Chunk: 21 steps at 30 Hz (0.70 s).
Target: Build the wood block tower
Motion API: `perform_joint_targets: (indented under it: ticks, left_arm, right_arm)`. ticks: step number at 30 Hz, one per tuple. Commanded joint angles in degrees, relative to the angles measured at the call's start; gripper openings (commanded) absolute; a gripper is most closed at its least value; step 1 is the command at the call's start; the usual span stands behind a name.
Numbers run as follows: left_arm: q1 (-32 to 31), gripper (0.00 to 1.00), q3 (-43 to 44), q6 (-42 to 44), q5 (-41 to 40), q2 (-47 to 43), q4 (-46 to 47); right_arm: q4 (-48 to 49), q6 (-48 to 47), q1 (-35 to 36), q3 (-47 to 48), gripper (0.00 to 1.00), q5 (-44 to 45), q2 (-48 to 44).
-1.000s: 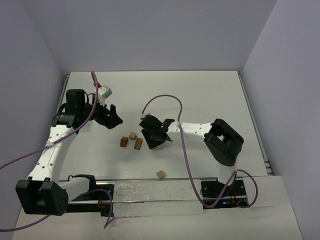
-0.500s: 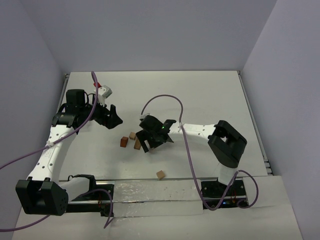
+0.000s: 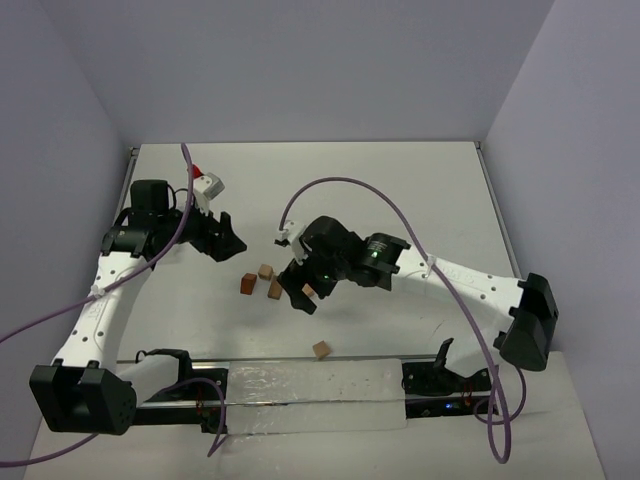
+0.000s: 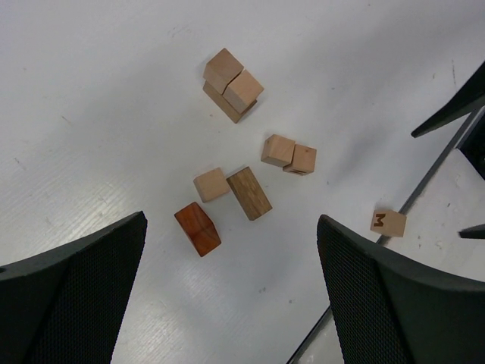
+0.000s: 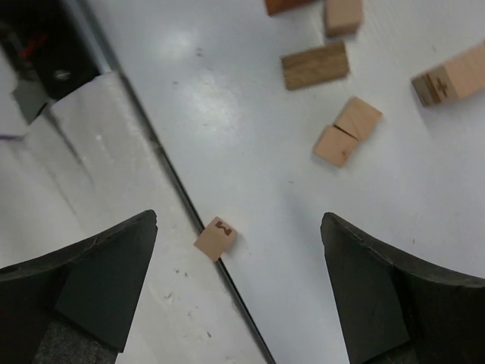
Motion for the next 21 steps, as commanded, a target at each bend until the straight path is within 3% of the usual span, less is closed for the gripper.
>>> perform_joint_targets:
  ticks: [1,3,4,13,21]
  left_arm:
    - [0.27,0.99,2.99,1.14,3.92,-2.37,-0.58]
    - [0.27,0.99,2.91,1.49,4.11,-2.71,-0.57]
    - [0.27,0.99,2.74,1.75,4.36,-3.05,-0.33]
    - [0.32,0.99,5.3,1.68,5.9,-1.76,-0.79]
    - [1.99,0.99,7.78,0.53,12.12,1.09,-1.61]
  right_arm:
    - [-6.17,-14.38,-0.57,5.24,0.94,-12.37,-2.39]
    - [-6.07,-19.62,-1.42,4.67,0.99,-15.35,-3.11]
    - [-6.39,-26.74,-2.19,4.07,1.0,-15.98,-2.89]
    - [-8.75,-63.93,-6.43,1.39,1.0,-13.88,3.93]
    - [-5.56,-72.94,-10.85,2.32,1.0,-22.19,11.43]
